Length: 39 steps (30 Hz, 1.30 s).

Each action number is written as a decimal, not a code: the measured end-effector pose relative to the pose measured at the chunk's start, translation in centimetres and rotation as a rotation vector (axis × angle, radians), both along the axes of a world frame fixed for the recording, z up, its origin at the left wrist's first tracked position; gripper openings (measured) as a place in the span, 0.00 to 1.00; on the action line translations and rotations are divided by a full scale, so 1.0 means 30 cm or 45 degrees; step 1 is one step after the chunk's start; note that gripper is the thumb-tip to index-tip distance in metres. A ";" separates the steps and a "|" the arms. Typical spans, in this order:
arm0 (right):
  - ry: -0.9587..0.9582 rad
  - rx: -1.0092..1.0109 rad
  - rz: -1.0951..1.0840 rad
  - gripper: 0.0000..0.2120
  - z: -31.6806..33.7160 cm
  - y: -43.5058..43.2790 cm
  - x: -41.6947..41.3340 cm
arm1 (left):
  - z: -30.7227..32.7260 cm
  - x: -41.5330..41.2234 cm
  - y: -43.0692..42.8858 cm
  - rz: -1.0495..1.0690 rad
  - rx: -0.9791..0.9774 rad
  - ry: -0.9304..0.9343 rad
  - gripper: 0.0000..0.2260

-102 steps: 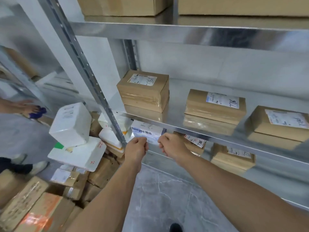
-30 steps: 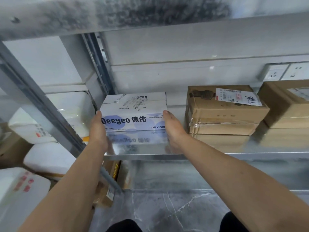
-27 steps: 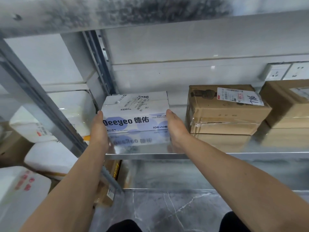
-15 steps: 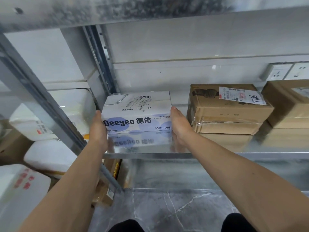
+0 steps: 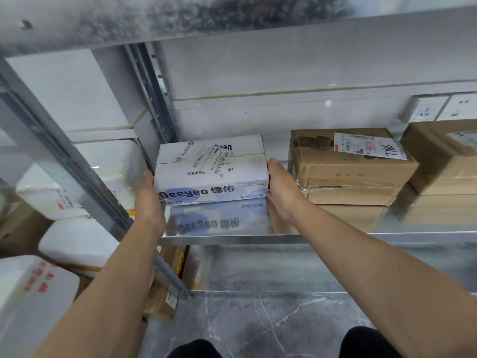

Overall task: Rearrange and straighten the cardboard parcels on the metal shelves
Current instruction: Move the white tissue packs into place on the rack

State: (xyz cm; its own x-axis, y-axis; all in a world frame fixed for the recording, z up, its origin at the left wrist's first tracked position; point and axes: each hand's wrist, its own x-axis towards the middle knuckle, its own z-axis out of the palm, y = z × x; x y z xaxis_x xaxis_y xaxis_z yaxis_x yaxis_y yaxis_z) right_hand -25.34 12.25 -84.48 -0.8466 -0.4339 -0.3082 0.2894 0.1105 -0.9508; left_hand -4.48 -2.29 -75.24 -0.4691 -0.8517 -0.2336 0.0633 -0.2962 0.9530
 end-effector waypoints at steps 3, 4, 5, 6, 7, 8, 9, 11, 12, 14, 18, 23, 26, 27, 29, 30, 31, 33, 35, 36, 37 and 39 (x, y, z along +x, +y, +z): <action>-0.022 -0.106 -0.012 0.38 0.120 0.043 0.072 | -0.004 -0.003 0.001 0.011 -0.008 -0.018 0.12; -0.031 -0.132 -0.017 0.34 0.143 0.051 0.084 | 0.000 -0.004 0.007 0.016 -0.009 -0.020 0.12; -0.036 -0.150 -0.019 0.28 0.155 0.057 0.087 | 0.000 -0.007 0.008 0.020 -0.004 -0.030 0.11; -0.043 -0.155 -0.027 0.24 0.156 0.059 0.083 | 0.001 -0.009 0.010 0.028 0.008 -0.042 0.10; -0.045 -0.146 -0.038 0.22 0.159 0.062 0.083 | 0.003 -0.012 0.012 0.033 0.025 -0.049 0.10; -0.045 -0.129 -0.056 0.22 0.159 0.063 0.082 | 0.004 -0.013 0.016 0.030 0.037 -0.056 0.10; -0.043 -0.106 -0.076 0.24 0.160 0.066 0.081 | 0.003 -0.015 0.018 0.020 0.041 -0.064 0.10; -0.045 -0.081 -0.093 0.27 0.160 0.068 0.076 | 0.005 -0.012 0.022 0.015 0.044 -0.065 0.12; -0.052 -0.063 -0.089 0.27 0.166 0.072 0.077 | 0.004 -0.010 0.020 0.024 0.043 -0.060 0.12; -0.057 -0.036 -0.065 0.26 0.169 0.080 0.074 | -0.006 -0.007 0.008 0.035 0.025 -0.061 0.13; -0.051 -0.043 -0.054 0.23 0.168 0.097 0.066 | -0.015 -0.002 0.001 0.045 -0.038 -0.060 0.15; -0.083 -0.027 -0.085 0.21 0.177 0.102 0.082 | -0.021 0.001 -0.009 0.044 -0.061 -0.047 0.16; -0.072 -0.035 -0.091 0.21 0.177 0.101 0.089 | -0.015 -0.002 0.008 0.032 -0.053 -0.058 0.16; -0.069 -0.042 -0.096 0.21 0.174 0.099 0.091 | -0.011 -0.001 0.015 0.030 -0.054 -0.057 0.16; -0.049 -0.062 -0.109 0.21 0.171 0.096 0.094 | -0.010 0.000 0.020 0.040 -0.068 -0.058 0.16; -0.034 -0.066 -0.116 0.21 0.175 0.097 0.099 | -0.013 0.000 0.018 0.048 -0.071 -0.063 0.16; -0.024 -0.062 -0.118 0.22 0.182 0.095 0.108 | -0.012 0.002 0.018 0.052 -0.066 -0.065 0.16; -0.003 -0.051 -0.139 0.29 0.180 0.094 0.106 | -0.015 0.005 0.020 0.045 -0.048 -0.067 0.16; 0.003 -0.033 -0.164 0.39 0.119 0.077 0.053 | -0.013 0.005 0.032 0.039 0.004 -0.066 0.17; -0.008 -0.019 -0.167 0.41 0.102 0.072 0.039 | -0.009 0.003 0.039 0.034 0.034 -0.064 0.17; -0.034 -0.025 -0.169 0.41 0.091 0.070 0.031 | -0.005 0.001 0.047 0.031 0.054 -0.064 0.18; -0.088 -0.051 -0.175 0.36 0.108 0.079 0.044 | -0.002 0.000 0.057 0.022 0.071 -0.060 0.18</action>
